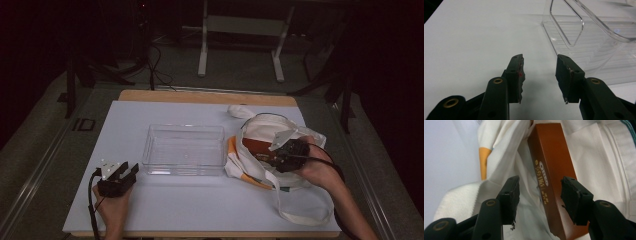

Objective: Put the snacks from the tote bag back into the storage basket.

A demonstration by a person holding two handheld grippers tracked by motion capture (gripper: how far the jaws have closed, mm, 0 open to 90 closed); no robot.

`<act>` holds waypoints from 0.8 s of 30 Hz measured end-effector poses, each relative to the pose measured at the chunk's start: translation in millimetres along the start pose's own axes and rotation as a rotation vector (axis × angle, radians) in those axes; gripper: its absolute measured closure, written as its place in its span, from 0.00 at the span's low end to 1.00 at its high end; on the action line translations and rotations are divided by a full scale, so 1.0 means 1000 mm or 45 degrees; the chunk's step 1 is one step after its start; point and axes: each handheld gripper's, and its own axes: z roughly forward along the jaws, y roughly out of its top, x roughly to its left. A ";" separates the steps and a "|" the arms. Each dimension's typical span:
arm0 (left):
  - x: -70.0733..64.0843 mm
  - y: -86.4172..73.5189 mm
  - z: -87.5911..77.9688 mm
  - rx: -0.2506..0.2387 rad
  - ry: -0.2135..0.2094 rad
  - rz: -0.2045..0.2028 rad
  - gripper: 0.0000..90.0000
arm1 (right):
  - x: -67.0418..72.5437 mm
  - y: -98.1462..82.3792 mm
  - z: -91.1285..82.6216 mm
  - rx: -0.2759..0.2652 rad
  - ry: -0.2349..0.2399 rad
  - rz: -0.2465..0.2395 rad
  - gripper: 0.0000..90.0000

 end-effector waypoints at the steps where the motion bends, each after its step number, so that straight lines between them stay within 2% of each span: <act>1: 0.000 0.000 0.000 0.002 0.001 0.001 0.65 | -0.002 -0.001 0.000 0.009 -0.002 0.001 0.54; 24: 0.000 0.000 0.000 0.003 0.002 0.001 0.65 | -0.018 -0.009 0.001 0.081 -0.009 0.030 0.53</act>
